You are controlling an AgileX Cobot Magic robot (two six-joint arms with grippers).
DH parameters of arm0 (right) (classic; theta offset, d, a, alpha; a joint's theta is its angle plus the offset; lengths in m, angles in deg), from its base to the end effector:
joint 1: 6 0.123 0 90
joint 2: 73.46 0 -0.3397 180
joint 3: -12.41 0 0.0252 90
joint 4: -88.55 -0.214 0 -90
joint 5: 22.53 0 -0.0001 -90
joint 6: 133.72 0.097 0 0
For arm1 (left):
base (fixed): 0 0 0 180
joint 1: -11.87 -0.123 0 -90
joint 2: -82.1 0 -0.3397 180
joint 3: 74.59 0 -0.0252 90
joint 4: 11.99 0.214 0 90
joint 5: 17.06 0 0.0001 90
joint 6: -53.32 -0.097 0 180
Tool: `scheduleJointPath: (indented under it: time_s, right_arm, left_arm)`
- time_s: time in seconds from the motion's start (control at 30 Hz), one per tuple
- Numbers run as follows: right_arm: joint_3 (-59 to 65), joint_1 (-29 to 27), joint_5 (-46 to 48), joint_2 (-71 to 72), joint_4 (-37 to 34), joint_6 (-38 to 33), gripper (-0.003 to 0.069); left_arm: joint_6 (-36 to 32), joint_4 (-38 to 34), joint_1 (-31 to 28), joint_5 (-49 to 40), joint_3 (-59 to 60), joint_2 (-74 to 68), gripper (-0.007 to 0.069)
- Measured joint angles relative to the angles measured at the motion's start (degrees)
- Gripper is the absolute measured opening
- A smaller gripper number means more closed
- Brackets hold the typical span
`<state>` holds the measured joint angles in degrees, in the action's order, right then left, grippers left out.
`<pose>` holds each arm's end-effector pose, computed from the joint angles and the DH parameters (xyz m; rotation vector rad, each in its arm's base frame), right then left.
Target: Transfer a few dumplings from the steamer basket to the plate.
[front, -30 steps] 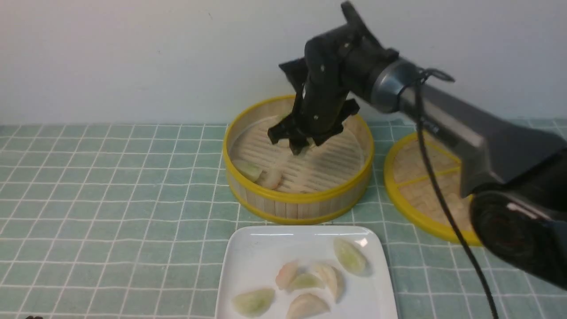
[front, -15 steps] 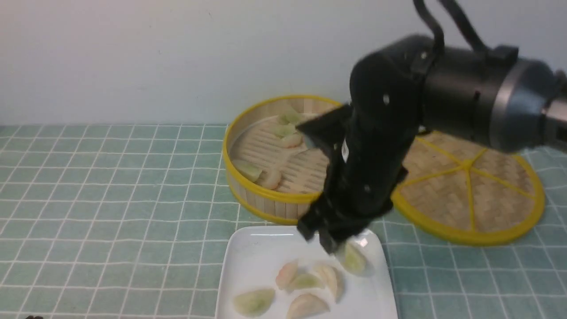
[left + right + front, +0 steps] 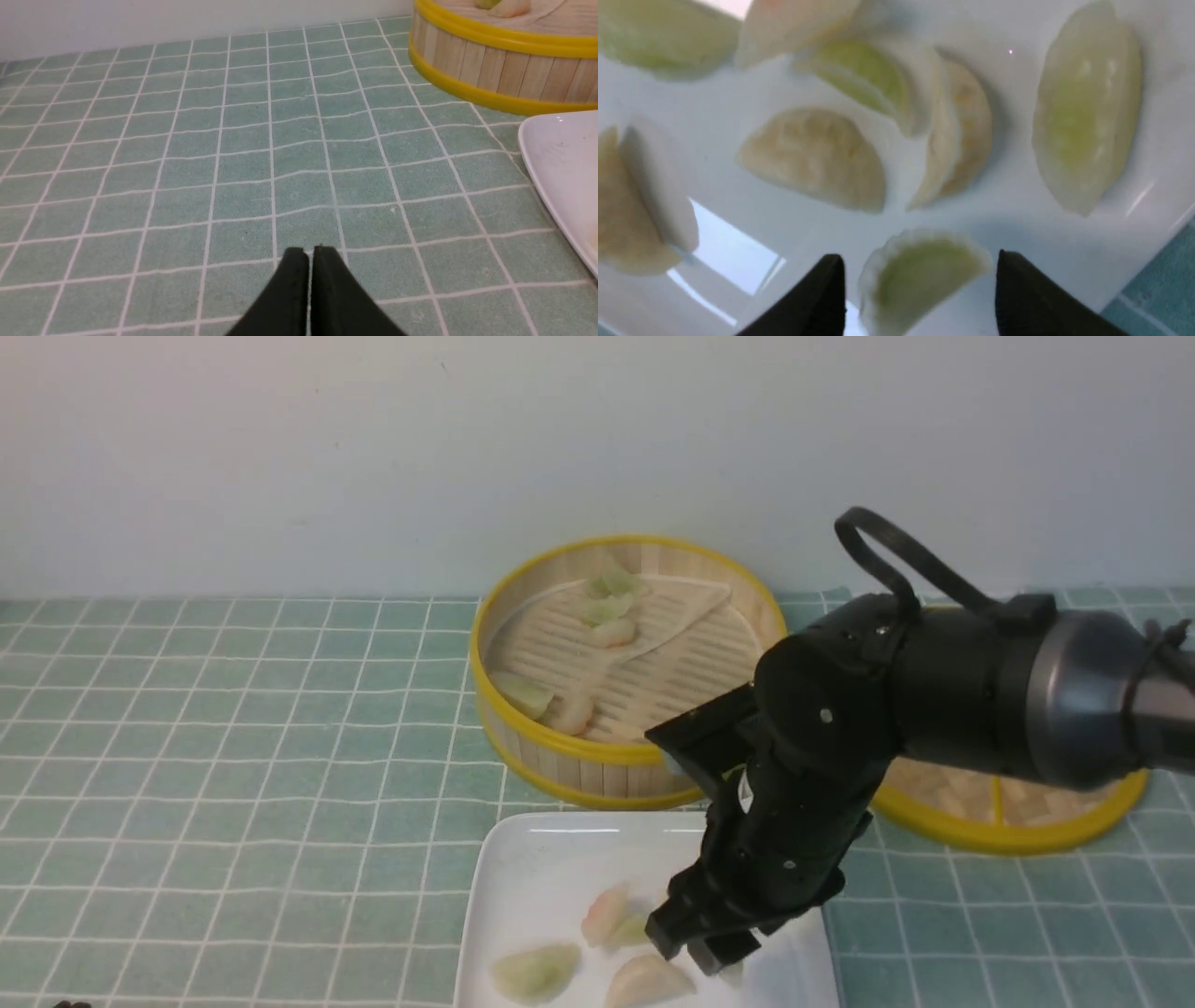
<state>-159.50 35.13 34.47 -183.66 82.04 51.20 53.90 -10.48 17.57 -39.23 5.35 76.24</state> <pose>0.2393 0.2212 0.2664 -0.8771 2.9718 0.1894 -0.0338 0.0043 0.1685 0.1003 1.8819 -0.0490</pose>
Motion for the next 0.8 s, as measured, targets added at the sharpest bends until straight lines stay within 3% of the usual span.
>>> scheduleJointPath:
  time_s: [0.13,0.27,0.37,0.47,0.57,0.63,0.8]
  right_arm:
    - [-0.1,0.0,0.1,0.0,1.8,0.0,0.0538]
    - [-2.8,0.0,4.7,0.3,3.5,0.1,0.0545]
    - [-5.3,0.0,7.7,3.5,4.2,0.4,0.0439]
    - [-7.1,0.0,9.0,12.6,5.8,2.1,0.0192]
    - [-7.0,0.0,8.3,21.7,7.8,4.4,0.0055]
    - [-5.6,0.0,5.5,29.9,10.5,6.9,0.0008]
    - [5.0,0.0,-5.0,50.2,15.4,10.5,-0.0013]
  left_arm:
    - [0.0,0.0,0.0,0.0,0.0,0.0,-0.0006]
    - [0.0,0.0,0.0,0.0,0.0,0.0,-0.0006]
    - [0.0,0.0,0.0,0.0,0.0,0.0,-0.0006]
    - [0.0,0.0,0.0,0.0,0.0,0.0,-0.0006]
    - [0.0,0.0,0.0,0.0,0.0,0.0,-0.0006]
    - [0.0,0.0,0.0,0.0,0.0,0.0,-0.0006]
    - [0.0,0.0,0.0,0.0,0.0,0.0,-0.0006]
